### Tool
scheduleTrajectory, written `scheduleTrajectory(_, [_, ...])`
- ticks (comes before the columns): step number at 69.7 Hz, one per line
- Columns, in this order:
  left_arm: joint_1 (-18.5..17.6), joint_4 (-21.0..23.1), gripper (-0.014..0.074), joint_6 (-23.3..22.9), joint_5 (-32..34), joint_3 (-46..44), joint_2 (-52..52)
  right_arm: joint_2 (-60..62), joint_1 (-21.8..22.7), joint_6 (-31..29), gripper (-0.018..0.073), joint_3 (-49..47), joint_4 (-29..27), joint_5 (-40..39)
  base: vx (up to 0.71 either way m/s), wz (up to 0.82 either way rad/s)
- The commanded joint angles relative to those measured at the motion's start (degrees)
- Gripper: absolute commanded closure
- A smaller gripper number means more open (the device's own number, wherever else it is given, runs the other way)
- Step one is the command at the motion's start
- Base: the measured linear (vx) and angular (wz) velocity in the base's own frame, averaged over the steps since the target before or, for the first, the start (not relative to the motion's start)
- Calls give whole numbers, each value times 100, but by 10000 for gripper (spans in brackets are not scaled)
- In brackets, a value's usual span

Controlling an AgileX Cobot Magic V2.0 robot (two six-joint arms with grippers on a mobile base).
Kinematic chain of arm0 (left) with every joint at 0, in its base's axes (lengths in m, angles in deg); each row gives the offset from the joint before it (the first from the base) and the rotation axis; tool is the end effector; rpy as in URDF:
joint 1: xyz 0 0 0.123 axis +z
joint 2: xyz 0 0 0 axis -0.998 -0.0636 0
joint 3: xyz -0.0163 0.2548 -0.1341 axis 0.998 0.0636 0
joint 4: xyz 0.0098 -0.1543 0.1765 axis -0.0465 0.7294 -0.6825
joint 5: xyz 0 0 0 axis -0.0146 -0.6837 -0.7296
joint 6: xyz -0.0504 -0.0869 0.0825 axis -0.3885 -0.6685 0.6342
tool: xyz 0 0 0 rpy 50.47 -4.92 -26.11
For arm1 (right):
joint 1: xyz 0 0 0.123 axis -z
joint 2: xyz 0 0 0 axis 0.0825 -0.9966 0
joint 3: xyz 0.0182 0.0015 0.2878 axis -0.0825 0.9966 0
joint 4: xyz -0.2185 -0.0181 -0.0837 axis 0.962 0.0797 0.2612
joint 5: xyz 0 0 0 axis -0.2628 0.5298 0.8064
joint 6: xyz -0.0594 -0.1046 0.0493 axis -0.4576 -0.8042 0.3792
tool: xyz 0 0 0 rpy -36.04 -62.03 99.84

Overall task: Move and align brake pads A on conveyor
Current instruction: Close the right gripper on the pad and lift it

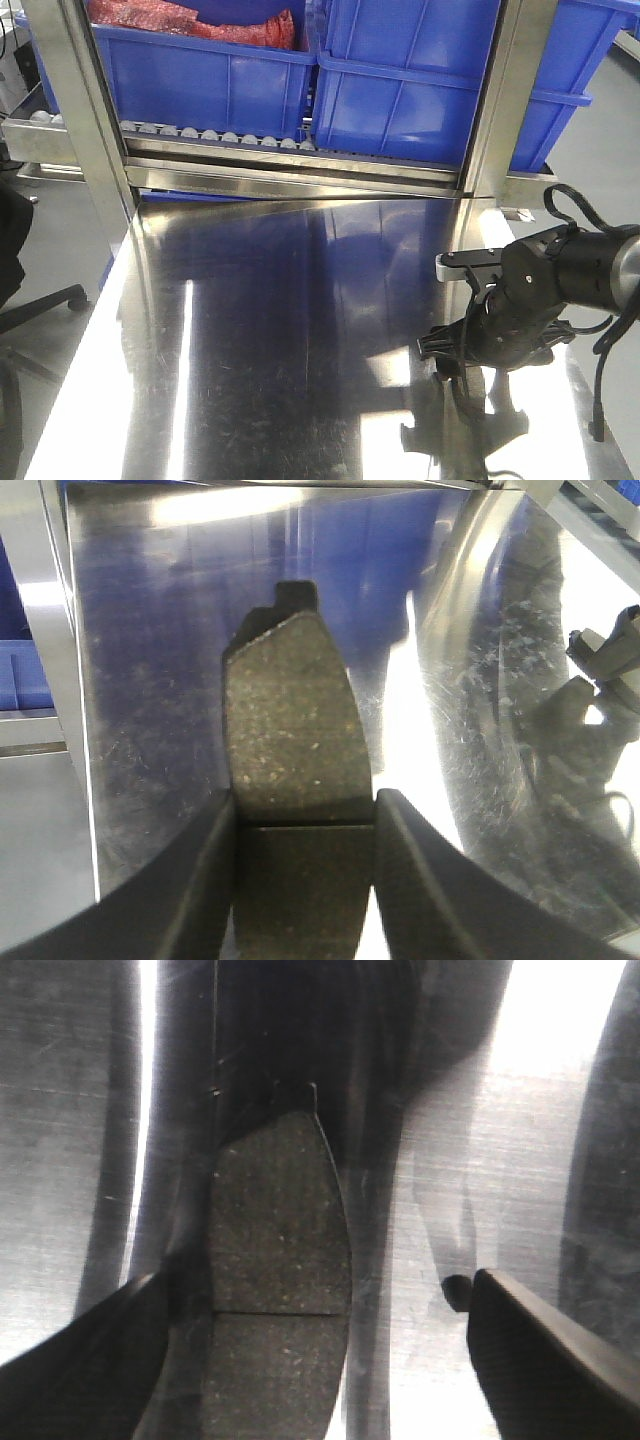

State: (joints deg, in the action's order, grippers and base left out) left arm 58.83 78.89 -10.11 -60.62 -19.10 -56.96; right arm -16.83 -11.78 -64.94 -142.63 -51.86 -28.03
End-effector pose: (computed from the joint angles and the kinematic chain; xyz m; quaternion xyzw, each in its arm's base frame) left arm 0.0857 -0.0333 0.2442 0.0621 0.8619 -0.1578 0.4779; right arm 0.3145 0.0862 0.1378 -0.0599 0.9915 0.0002 0.1158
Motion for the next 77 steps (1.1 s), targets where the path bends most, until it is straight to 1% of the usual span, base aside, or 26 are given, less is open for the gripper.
scheduleTrajectory(1, [-21, -30, 433, -3, 520, -170, -27, 223, -4, -60, 10, -152, 95, -145, 0, 0])
scheduleTrajectory(10, [-21, -30, 433, -3, 520, -170, -27, 223, -4, -60, 70, -152, 95, -132, 0, 0])
scheduleTrajectory(17, [-21, -30, 433, -3, 520, -170, -27, 223, -4, -66, 132, -147, 95, -132, 0, 0])
scheduleTrajectory(28, [-21, -30, 433, -3, 520, -170, -27, 223, -4, -104, 256, -147, 95, -132, 0, 0])
scheduleTrajectory(38, [-21, -30, 433, -3, 520, -170, -27, 223, -4, -104, 347, -147, 95, -144, 0, 0])
scheduleTrajectory(46, [-21, -30, 433, -3, 520, -170, -27, 223, -4, -104, 403, -147, 95, -144, 0, 0])
scheduleTrajectory(60, [-21, -30, 433, -3, 520, -170, -27, 247, -4, -104, 459, -147, 95, -132, 0, 0])
scheduleTrajectory(77, [-21, -30, 433, -3, 520, -170, -27, 514, -4, -104, 463, -112, 95, -130, 0, 0])
